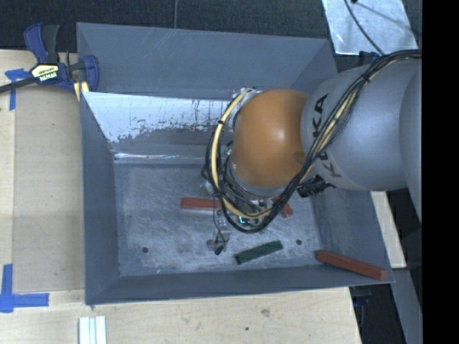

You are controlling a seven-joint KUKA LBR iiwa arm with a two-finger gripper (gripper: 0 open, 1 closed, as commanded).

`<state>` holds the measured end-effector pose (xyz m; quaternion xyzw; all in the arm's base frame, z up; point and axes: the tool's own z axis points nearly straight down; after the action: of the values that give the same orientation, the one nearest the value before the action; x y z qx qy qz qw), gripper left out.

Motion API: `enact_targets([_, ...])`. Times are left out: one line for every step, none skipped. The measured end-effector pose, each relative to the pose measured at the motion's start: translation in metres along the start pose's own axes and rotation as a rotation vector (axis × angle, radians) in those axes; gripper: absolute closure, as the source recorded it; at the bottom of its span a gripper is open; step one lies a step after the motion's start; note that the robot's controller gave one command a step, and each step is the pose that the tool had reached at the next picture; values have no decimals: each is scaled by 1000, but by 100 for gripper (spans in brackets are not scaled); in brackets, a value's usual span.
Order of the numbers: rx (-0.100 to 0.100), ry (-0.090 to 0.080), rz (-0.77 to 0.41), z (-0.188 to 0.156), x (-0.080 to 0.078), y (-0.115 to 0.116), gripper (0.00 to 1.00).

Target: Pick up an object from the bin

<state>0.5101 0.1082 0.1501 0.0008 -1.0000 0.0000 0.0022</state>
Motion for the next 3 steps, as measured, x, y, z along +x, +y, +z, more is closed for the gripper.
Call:
enact_targets([0,-12,13,82,-72,-34,0])
enact_targets([-2,-12,14,81,-74,-34,0])
enact_targets([-2,-14,15,79,-75,-34,0])
